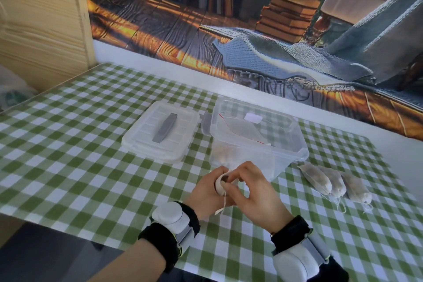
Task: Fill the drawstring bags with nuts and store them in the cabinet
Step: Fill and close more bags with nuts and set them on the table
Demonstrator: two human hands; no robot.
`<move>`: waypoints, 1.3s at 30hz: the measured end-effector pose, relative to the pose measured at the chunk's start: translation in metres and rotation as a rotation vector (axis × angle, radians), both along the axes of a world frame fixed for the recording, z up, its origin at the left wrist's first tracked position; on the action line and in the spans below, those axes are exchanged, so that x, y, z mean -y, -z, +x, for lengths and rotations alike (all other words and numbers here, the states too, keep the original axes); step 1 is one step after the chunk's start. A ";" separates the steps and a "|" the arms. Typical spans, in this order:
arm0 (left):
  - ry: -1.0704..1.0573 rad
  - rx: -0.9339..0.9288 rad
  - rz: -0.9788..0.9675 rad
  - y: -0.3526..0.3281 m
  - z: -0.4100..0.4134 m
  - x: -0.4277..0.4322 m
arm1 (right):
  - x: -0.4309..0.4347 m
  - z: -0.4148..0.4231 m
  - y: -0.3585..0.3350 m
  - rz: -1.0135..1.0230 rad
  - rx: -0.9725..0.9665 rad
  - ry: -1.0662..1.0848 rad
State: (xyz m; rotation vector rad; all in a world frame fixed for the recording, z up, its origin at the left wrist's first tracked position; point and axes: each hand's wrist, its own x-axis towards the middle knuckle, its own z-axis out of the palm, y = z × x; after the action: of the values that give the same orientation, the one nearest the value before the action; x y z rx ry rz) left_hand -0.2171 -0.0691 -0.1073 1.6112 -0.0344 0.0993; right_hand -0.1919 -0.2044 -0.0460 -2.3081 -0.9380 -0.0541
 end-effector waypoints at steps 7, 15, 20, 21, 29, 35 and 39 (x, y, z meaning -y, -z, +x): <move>-0.002 -0.018 -0.019 -0.003 -0.001 0.001 | 0.003 -0.003 -0.002 -0.014 -0.030 0.000; -0.038 0.011 0.129 0.002 0.002 0.001 | 0.002 -0.003 -0.001 0.028 0.071 -0.038; -0.049 0.027 0.120 0.001 0.002 0.001 | 0.003 -0.005 0.002 -0.013 0.154 -0.013; -0.053 0.029 0.106 0.001 0.001 0.001 | 0.003 -0.006 0.001 -0.010 0.172 -0.002; -0.024 0.035 0.031 -0.006 -0.003 0.001 | 0.005 -0.010 -0.003 0.023 0.295 -0.001; 0.016 -0.023 -0.017 -0.009 -0.003 0.000 | -0.009 0.023 -0.065 0.222 0.155 0.110; -0.007 -0.031 0.018 -0.008 -0.003 -0.001 | -0.040 0.063 -0.100 -0.106 -0.166 0.117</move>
State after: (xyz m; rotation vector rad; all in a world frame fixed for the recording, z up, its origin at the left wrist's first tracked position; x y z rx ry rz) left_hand -0.2205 -0.0677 -0.0994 1.6310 -0.0058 0.0800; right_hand -0.1290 -0.1643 0.0542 -2.4206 -0.7382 0.1393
